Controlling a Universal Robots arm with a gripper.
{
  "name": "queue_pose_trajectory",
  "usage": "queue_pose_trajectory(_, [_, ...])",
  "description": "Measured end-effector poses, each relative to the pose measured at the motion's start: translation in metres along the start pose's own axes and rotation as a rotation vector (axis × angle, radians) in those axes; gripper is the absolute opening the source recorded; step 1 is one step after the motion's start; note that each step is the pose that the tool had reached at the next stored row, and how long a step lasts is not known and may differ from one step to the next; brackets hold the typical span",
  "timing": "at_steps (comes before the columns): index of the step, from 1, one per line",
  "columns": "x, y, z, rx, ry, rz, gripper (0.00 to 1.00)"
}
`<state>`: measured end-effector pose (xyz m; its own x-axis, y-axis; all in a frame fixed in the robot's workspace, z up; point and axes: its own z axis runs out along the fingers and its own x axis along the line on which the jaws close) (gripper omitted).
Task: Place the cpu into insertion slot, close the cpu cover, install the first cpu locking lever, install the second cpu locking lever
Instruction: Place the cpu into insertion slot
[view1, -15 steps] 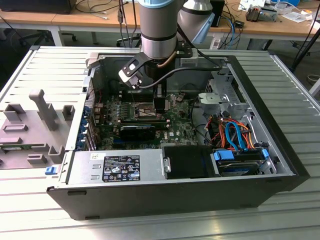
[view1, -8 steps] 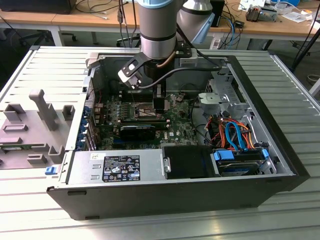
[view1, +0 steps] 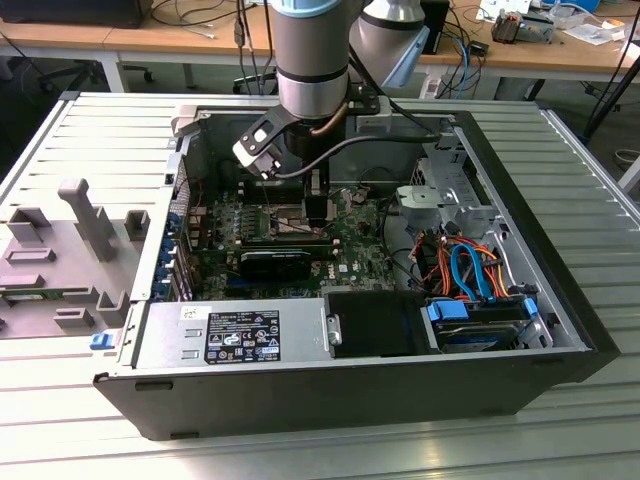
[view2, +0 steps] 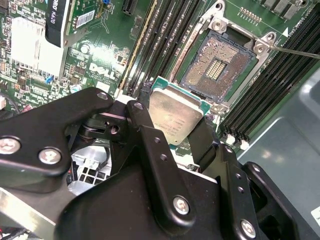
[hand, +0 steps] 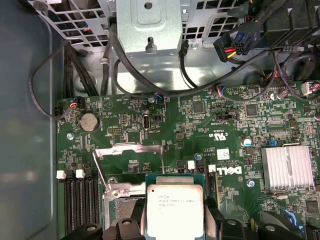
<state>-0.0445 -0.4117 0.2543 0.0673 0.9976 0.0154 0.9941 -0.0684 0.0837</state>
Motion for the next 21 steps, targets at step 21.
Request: queue_pose_trajectory(21, [0.0000,-0.0065,0.0019,0.0011,0.0059,-0.070,0.55])
